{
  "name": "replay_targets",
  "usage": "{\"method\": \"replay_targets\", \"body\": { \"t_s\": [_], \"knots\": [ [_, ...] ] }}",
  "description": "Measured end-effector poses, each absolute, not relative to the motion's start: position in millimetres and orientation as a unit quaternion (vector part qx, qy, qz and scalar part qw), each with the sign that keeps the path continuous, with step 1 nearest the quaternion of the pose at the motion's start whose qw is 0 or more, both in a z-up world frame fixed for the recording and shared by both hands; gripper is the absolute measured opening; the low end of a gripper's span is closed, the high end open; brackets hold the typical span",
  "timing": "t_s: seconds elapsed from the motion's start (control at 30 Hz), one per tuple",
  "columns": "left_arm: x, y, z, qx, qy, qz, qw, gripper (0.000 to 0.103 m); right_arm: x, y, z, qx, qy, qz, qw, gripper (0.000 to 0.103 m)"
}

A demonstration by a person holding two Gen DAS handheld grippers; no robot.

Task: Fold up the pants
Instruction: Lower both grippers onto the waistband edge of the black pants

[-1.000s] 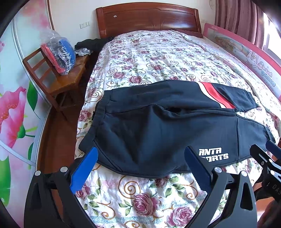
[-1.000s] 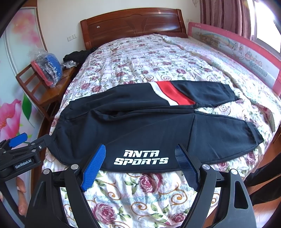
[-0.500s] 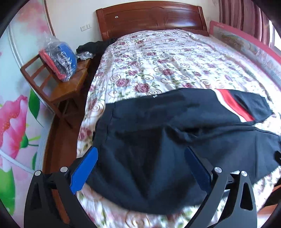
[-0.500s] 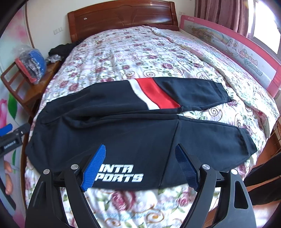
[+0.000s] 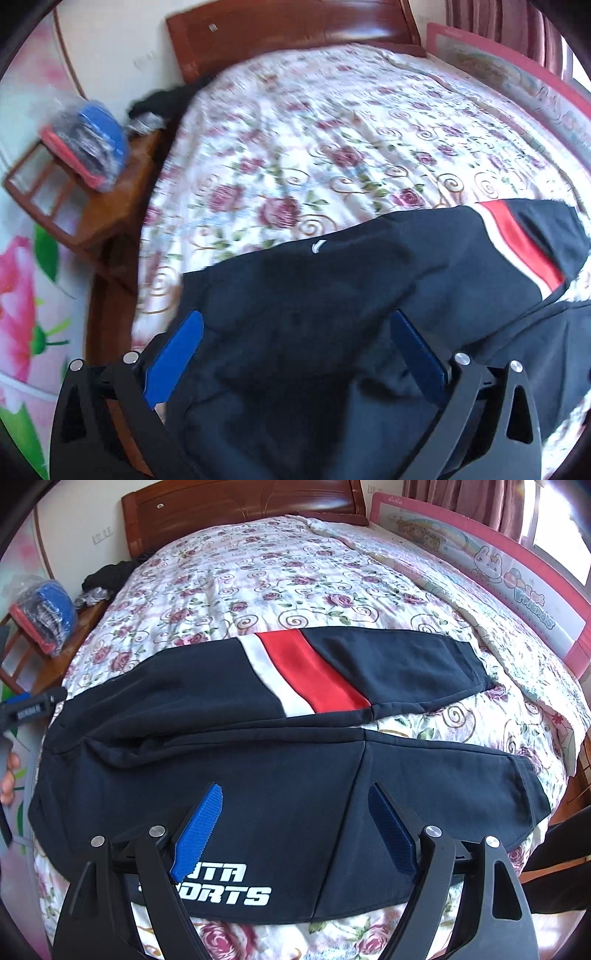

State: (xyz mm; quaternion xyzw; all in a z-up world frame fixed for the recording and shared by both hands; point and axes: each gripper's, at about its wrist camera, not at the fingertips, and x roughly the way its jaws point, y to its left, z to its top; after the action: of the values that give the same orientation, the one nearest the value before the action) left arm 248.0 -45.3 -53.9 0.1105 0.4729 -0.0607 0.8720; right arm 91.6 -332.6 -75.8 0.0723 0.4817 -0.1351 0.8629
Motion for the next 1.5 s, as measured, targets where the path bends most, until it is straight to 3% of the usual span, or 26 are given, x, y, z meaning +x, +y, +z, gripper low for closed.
{"method": "replay_targets", "body": {
  "t_s": [0.23, 0.47, 0.83, 1.13, 1.5],
  "knots": [
    [311.3, -40.1, -72.4, 0.146, 0.502, -0.025, 0.852, 0.101, 101.0, -338.1, -81.0, 0.075, 0.482, -0.134, 0.863, 0.081],
    [351.3, -24.7, -101.0, 0.098, 0.562, -0.049, 0.820, 0.101, 107.7, -338.0, -86.8, 0.075, 0.486, -0.131, 0.861, 0.081],
    [394.9, -24.0, -148.9, 0.113, 0.653, -0.097, 0.743, 0.101, 116.0, -332.3, -85.1, 0.067, 0.485, -0.129, 0.862, 0.081],
    [408.3, -22.0, -159.7, 0.106, 0.663, -0.123, 0.731, 0.101, 135.5, -335.1, -89.3, 0.055, 0.490, -0.127, 0.861, 0.081],
    [411.8, -43.8, -181.6, 0.158, 0.667, -0.153, 0.712, 0.101, 202.7, -482.8, -71.3, 0.091, 0.531, -0.250, 0.805, 0.081]
  ]
}}
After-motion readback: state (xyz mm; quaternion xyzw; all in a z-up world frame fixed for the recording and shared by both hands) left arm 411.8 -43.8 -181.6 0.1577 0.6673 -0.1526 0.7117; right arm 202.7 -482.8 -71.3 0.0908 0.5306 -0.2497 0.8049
